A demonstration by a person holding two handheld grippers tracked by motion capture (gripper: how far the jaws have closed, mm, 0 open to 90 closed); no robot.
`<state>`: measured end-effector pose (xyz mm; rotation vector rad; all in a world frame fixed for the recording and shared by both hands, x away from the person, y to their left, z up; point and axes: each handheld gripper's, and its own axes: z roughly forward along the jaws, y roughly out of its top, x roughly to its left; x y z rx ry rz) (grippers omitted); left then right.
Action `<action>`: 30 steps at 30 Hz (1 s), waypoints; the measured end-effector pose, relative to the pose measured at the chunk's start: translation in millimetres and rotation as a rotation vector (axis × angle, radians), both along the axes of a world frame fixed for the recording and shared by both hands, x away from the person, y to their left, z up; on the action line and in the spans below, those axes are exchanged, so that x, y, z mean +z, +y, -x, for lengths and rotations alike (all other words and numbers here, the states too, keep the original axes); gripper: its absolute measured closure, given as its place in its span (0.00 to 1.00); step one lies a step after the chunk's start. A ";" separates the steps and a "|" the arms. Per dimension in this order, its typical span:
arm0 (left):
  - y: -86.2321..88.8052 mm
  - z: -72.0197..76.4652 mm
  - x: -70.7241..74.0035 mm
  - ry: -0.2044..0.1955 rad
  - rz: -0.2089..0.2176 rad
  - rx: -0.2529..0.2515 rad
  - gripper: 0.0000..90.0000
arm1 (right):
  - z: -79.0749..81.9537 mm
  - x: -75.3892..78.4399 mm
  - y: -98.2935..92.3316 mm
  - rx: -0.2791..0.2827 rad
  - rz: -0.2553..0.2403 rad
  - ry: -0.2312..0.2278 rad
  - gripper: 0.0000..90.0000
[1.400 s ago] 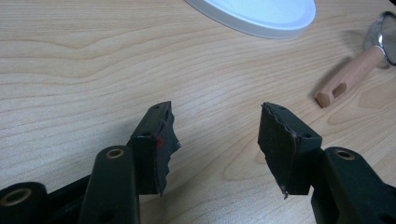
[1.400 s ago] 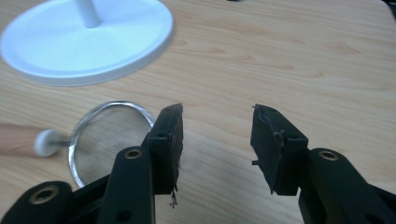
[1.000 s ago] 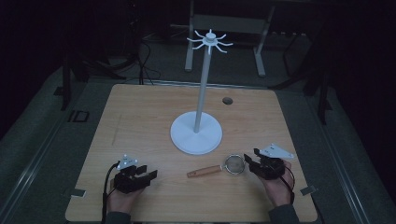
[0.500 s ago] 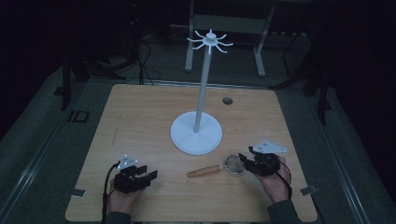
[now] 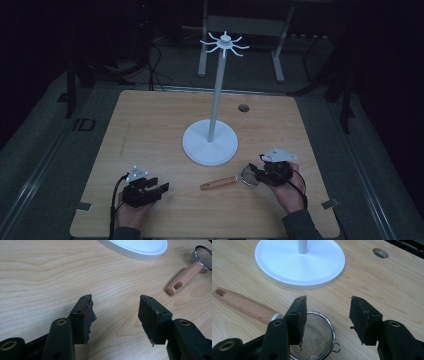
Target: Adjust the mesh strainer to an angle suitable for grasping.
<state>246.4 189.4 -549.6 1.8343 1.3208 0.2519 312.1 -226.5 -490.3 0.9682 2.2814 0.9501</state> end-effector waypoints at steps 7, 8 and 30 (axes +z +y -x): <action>-0.2 -0.1 -0.2 0.001 0.001 -0.001 0.51 | -3.2 -1.6 11.3 0.034 0.043 0.010 0.52; -0.3 -0.1 -0.2 0.001 0.002 -0.001 0.51 | -3.9 -1.9 13.2 0.043 0.051 0.011 0.52; -0.5 -0.2 -0.3 0.001 0.004 -0.002 0.51 | -6.4 -17.3 45.2 0.215 0.168 0.082 0.51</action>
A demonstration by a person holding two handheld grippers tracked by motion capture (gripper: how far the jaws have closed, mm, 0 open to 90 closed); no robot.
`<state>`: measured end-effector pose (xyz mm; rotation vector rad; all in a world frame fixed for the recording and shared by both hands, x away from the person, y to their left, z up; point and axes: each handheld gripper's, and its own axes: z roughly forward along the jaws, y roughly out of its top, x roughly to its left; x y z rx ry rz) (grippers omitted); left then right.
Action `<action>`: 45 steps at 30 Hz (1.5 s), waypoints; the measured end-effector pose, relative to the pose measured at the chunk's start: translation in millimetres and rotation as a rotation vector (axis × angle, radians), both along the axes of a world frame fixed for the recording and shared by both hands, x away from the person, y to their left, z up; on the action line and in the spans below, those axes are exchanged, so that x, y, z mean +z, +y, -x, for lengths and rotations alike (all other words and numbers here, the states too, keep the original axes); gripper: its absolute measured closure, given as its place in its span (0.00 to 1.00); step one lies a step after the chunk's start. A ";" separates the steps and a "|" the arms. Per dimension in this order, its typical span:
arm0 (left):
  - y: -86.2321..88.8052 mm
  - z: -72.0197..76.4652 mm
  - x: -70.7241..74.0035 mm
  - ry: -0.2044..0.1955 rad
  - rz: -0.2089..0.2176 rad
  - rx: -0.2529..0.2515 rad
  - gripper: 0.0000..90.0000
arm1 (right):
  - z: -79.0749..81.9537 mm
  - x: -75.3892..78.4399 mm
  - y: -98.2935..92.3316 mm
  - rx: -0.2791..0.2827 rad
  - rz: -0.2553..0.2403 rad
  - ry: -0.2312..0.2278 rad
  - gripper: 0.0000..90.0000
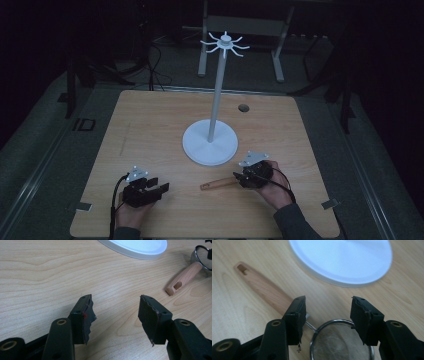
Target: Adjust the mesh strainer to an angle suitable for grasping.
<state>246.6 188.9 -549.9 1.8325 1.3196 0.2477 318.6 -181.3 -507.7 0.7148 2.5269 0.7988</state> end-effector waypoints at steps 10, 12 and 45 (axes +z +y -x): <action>0.2 0.0 0.1 0.000 0.000 0.000 0.51 | 1.8 -5.3 12.5 0.105 0.055 0.054 0.55; 0.1 0.0 0.0 0.000 0.001 0.000 0.51 | 0.8 -6.0 15.7 0.141 0.073 0.075 0.55; 0.1 0.1 0.1 -0.001 0.000 0.000 0.51 | -12.6 -7.3 35.0 0.224 0.264 0.228 0.76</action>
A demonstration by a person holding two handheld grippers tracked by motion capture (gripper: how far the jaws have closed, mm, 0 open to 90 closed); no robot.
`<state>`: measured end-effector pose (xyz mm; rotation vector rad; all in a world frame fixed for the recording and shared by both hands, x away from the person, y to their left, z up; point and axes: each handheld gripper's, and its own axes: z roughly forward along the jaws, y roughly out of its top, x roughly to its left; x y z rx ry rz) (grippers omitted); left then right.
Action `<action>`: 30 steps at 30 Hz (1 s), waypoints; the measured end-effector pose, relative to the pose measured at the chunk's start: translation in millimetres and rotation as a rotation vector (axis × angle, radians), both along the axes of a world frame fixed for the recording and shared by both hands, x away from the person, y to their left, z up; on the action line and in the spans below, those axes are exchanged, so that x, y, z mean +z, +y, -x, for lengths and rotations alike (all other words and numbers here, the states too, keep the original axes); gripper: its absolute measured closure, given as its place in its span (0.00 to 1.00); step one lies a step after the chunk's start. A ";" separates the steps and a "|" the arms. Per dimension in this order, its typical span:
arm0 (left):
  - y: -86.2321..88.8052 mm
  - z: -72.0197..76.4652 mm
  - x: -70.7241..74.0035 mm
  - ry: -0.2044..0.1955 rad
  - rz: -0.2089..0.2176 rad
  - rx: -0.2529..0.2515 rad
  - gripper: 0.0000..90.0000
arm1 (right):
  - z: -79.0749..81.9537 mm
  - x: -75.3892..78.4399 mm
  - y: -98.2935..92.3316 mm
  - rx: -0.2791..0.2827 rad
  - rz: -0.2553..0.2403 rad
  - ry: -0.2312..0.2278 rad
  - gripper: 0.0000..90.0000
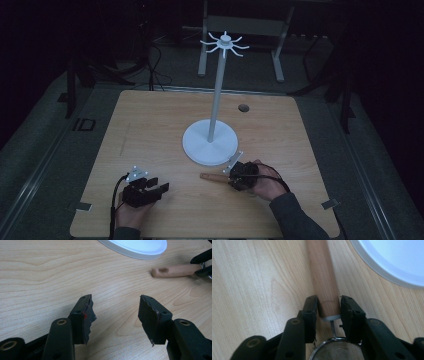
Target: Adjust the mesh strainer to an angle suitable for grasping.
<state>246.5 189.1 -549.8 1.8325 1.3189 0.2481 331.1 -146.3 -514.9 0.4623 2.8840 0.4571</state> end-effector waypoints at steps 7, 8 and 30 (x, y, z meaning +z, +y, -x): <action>-0.2 -0.2 -0.2 0.001 0.000 0.000 0.51 | -3.8 2.8 -0.2 -0.006 0.027 0.021 0.77; -0.2 -0.1 -0.1 0.001 0.000 -0.001 0.51 | -5.8 2.2 2.6 0.004 0.037 0.018 0.76; -0.1 -0.4 -0.3 0.001 -0.001 -0.002 0.51 | -25.1 -6.6 13.8 0.023 0.114 0.103 0.76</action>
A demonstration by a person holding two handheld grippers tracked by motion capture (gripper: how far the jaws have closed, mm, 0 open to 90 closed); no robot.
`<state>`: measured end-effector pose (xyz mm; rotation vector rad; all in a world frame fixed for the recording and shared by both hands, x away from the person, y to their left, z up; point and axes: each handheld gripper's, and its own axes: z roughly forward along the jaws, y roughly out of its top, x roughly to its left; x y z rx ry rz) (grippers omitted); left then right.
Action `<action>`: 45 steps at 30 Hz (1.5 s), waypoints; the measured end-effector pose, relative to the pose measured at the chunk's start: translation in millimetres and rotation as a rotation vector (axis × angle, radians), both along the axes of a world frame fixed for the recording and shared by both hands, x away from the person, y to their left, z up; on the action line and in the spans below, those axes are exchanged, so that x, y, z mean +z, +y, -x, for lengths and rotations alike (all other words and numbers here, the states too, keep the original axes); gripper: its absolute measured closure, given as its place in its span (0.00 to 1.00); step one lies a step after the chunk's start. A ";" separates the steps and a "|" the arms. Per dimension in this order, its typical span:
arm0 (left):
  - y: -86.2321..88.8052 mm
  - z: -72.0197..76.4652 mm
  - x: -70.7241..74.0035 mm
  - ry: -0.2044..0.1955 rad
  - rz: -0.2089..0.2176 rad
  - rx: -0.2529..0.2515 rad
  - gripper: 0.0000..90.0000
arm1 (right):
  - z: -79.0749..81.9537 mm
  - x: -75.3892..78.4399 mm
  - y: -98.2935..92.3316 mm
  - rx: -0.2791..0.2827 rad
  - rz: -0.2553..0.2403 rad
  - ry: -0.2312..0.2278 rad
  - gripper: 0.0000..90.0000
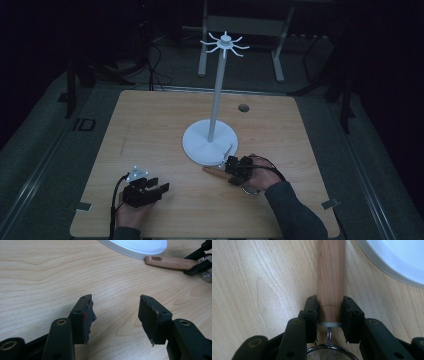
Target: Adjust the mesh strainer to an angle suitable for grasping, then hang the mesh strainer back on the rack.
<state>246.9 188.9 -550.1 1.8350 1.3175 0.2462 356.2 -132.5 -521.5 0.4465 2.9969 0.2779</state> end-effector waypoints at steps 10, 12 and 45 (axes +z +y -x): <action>-0.1 -0.7 0.0 0.000 -0.002 -0.001 0.51 | 8.2 0.1 -3.3 0.020 0.001 -0.035 0.77; 0.1 -0.8 0.0 0.001 -0.003 -0.002 0.51 | 9.7 0.6 -4.5 0.020 -0.011 -0.039 0.77; -0.7 -0.9 0.2 -0.001 -0.003 0.000 0.51 | 17.8 27.2 -16.6 -0.042 -0.219 -0.114 0.77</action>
